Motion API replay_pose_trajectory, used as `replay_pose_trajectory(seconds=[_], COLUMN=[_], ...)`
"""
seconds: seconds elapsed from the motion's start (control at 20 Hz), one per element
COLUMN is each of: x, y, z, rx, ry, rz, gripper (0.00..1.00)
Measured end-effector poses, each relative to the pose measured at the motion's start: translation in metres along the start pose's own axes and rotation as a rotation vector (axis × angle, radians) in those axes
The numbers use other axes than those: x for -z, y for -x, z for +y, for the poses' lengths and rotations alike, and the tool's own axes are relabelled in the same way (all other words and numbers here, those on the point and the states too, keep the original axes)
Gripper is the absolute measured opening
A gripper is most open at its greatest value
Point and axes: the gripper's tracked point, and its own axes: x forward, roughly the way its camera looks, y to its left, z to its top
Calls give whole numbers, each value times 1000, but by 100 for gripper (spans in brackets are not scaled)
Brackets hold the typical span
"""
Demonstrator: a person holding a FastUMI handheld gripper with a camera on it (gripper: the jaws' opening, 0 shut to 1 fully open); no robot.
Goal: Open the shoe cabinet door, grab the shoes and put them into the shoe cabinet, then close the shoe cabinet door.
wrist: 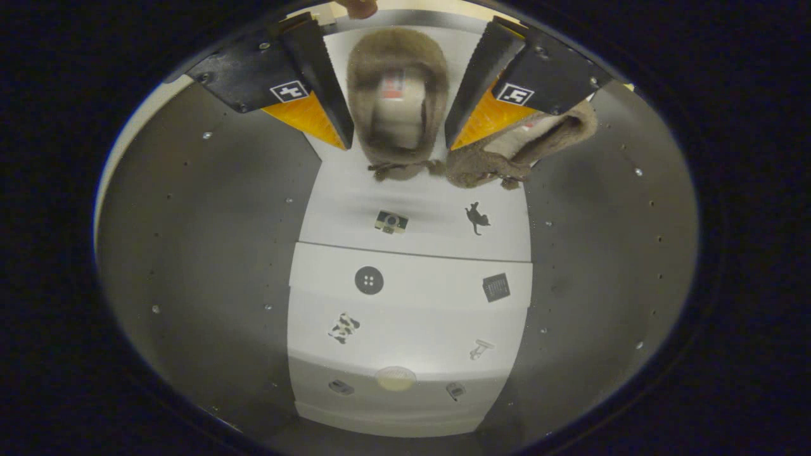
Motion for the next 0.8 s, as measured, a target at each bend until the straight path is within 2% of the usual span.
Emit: replay_pose_trajectory(seconds=[0.35,0.45,0.55,0.8], x=[-36,-50,-62,-71], y=[103,140,180,272], z=[6,0,-2,-25], rx=[-82,-77,-94,-102], ry=[9,30,28,6], rz=[-38,-54,-66,-76], gripper=[93,93,100,100])
